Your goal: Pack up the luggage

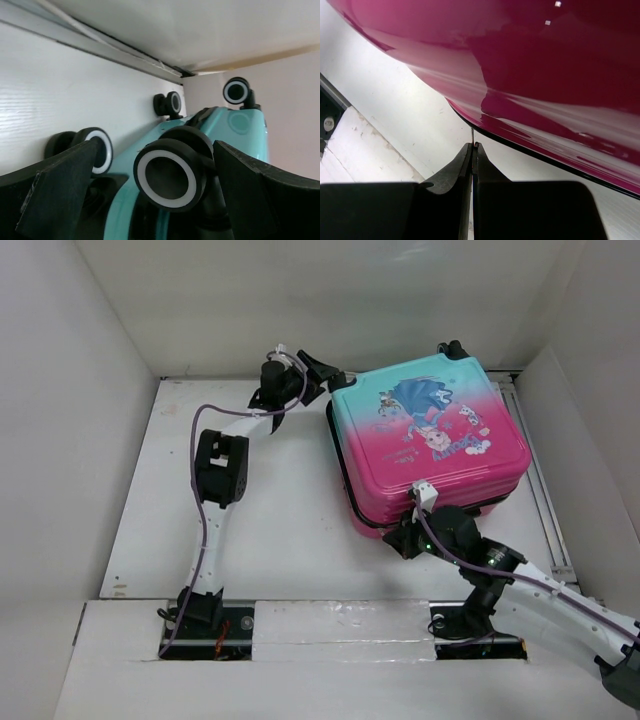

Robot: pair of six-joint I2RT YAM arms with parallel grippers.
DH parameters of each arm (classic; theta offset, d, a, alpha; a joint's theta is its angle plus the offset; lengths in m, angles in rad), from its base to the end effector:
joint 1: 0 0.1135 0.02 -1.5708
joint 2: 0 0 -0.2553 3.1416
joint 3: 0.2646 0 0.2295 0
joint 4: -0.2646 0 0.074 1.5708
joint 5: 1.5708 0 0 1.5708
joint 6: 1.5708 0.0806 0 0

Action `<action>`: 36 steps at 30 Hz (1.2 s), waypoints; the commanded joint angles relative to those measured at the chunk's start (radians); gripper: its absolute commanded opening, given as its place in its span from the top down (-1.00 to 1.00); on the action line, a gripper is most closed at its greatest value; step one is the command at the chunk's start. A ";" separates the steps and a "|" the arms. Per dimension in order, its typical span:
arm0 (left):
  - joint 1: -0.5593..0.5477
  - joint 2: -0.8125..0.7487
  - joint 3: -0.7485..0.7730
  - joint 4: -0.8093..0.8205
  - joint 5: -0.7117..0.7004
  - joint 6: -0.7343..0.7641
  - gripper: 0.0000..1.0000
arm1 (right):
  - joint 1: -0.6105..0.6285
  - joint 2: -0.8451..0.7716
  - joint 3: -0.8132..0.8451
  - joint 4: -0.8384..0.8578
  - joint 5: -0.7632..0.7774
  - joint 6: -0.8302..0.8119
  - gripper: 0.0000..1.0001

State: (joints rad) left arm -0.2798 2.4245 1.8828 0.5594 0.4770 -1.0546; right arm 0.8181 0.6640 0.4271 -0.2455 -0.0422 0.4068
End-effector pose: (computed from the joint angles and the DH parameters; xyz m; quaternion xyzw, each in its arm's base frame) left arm 0.5460 -0.1954 0.2211 -0.1012 0.6942 -0.5590 0.4421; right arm 0.1242 0.1375 0.2055 -0.1854 0.8351 0.3123 0.4132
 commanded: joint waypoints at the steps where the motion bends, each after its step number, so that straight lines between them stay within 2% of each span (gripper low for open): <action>1: 0.002 -0.012 0.059 -0.056 -0.021 0.004 -1.00 | 0.004 -0.004 0.001 0.086 -0.067 -0.002 1.00; 5: -0.007 0.063 0.147 -0.056 0.034 -0.043 -1.00 | 0.004 -0.004 0.001 0.086 -0.067 -0.002 1.00; 12: -0.048 0.126 0.165 0.129 0.123 -0.192 -1.00 | 0.004 -0.004 -0.008 0.086 -0.076 -0.002 1.00; 18: -0.058 0.117 0.060 0.304 0.121 -0.339 -1.00 | 0.004 -0.004 -0.008 0.086 -0.076 0.009 1.00; 22: -0.058 0.107 0.059 0.330 0.110 -0.349 -1.00 | 0.004 -0.004 -0.017 0.086 -0.085 0.009 1.00; 23: -0.058 0.094 0.059 0.341 0.110 -0.349 -0.86 | 0.004 -0.013 -0.017 0.086 -0.085 0.009 1.00; 26: -0.058 0.094 0.071 0.341 0.089 -0.349 -0.66 | 0.004 -0.014 -0.017 0.086 -0.085 0.009 1.00; 30: -0.058 0.103 0.084 0.391 0.089 -0.390 -0.23 | 0.004 -0.023 -0.017 0.086 -0.085 0.009 1.00; 31: -0.049 0.113 0.093 0.405 0.089 -0.415 0.00 | 0.004 -0.032 -0.027 0.086 -0.085 0.009 1.00; 32: -0.048 0.113 0.093 0.416 0.089 -0.424 0.41 | 0.004 -0.032 -0.027 0.086 -0.085 0.019 1.00; 34: -0.039 0.113 0.084 0.436 0.080 -0.424 0.73 | 0.004 -0.032 -0.027 0.086 -0.052 0.030 1.00; 35: -0.030 0.087 0.050 0.450 0.069 -0.424 1.00 | 0.004 -0.032 -0.027 0.086 -0.042 0.030 1.00; 36: -0.030 0.087 0.020 0.450 0.060 -0.411 1.00 | 0.004 -0.032 -0.027 0.086 -0.033 0.030 1.00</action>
State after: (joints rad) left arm -0.3222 2.5649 1.9392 0.8513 0.5369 -1.4765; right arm 0.8173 0.6456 0.3992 -0.2176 -0.0479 0.4080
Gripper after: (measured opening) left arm 0.599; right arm 0.053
